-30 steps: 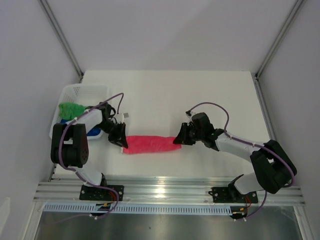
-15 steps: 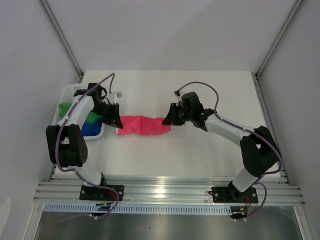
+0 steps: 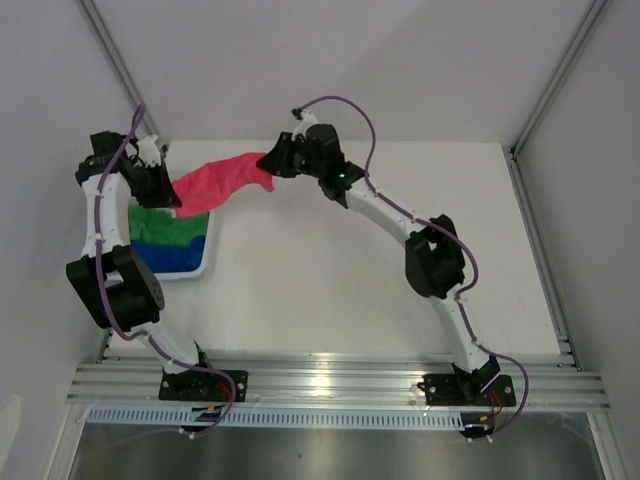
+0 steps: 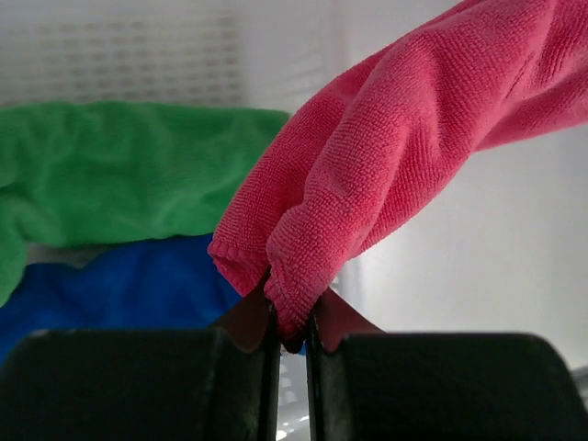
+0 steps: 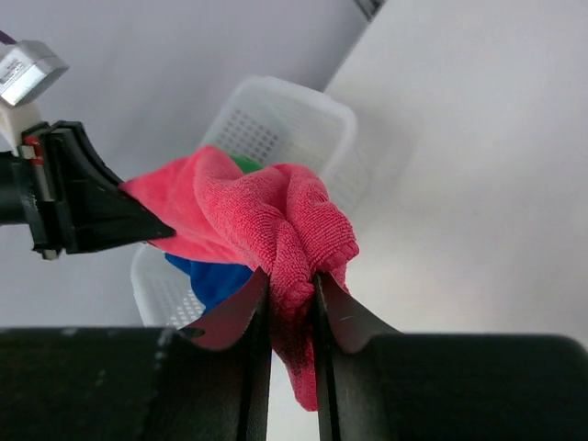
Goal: Roll the towels
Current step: Place the rolled towel into the container
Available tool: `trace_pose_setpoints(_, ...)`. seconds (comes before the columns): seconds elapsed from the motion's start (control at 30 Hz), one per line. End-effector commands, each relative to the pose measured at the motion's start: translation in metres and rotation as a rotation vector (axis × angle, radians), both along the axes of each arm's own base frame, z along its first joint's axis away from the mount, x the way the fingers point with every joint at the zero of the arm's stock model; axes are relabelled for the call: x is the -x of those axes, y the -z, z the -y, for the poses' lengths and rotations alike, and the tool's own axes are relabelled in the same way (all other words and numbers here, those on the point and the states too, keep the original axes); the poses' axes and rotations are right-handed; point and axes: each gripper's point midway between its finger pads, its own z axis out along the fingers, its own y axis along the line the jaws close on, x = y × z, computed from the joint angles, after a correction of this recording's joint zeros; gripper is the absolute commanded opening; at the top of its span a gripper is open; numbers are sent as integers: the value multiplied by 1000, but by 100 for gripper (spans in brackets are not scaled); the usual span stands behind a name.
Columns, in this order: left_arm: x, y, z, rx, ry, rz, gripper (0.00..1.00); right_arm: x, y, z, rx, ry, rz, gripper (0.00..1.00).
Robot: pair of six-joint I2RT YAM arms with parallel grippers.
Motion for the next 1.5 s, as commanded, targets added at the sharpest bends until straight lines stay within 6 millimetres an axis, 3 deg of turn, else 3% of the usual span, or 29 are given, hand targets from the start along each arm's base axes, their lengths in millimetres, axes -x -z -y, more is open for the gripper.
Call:
trace_pose_setpoints(0.0,-6,-14,-42,-148,-102,107,1,6,-36,-61,-126,-53,132,0)
trace_pose_setpoints(0.03,-6,-12,-49,-157,-120,111,1,7,-35,-72,-142,-61,145,0)
trace_pose_setpoints(0.07,-6,-12,-58,-169,-141,112,1,10,-2,-94,-127,-78,119,0)
trace_pose_setpoints(0.1,-3,-12,-75,-178,-182,115,1,10,-1,-104,-152,-71,120,0)
trace_pose_setpoints(0.13,-6,-13,-86,-189,-208,128,1,15,-24,-114,-208,-82,165,0)
trace_pose_setpoints(0.17,-3,-12,-105,-194,-252,133,1,23,-4,-131,-215,-98,161,0)
trace_pose_setpoints(0.23,-7,-14,-121,-202,-269,150,1,27,-5,-143,-244,-68,183,0)
trace_pose_setpoints(0.33,-9,-14,-132,-209,-217,184,1,44,5,-162,-243,-82,242,0)
trace_pose_setpoints(0.4,-8,-3,-135,-222,-187,162,1,57,17,-172,-200,-102,267,0)
trace_pose_setpoints(0.57,16,33,-160,-208,-223,63,1,71,51,-180,-129,-157,228,0)
trace_pose_setpoints(0.8,36,60,-183,-269,-202,-67,1,92,69,-192,-74,-168,193,0)
trace_pose_setpoints(0.97,43,71,-195,-315,-190,-162,1,102,92,-197,-32,-151,125,0)
trace_pose_setpoints(1.13,37,74,-196,-349,-158,-171,6,104,102,-196,-27,-144,66,0)
trace_pose_setpoints(1.2,35,75,-199,-367,-160,-174,6,107,100,-197,-33,-154,48,8)
trace_pose_setpoints(1.23,33,73,-200,-370,-161,-171,7,106,99,-196,-32,-142,36,16)
trace_pose_setpoints(1.27,33,73,-200,-367,-157,-175,7,106,106,-193,-11,-131,19,30)
trace_pose_setpoints(1.33,33,75,-200,-367,-156,-180,10,102,92,-186,-16,-107,34,42)
trace_pose_setpoints(1.4,32,75,-201,-375,-154,-178,12,93,97,-176,-3,-73,21,48)
trace_pose_setpoints(1.47,30,77,-200,-383,-145,-178,16,86,77,-169,-29,-45,29,49)
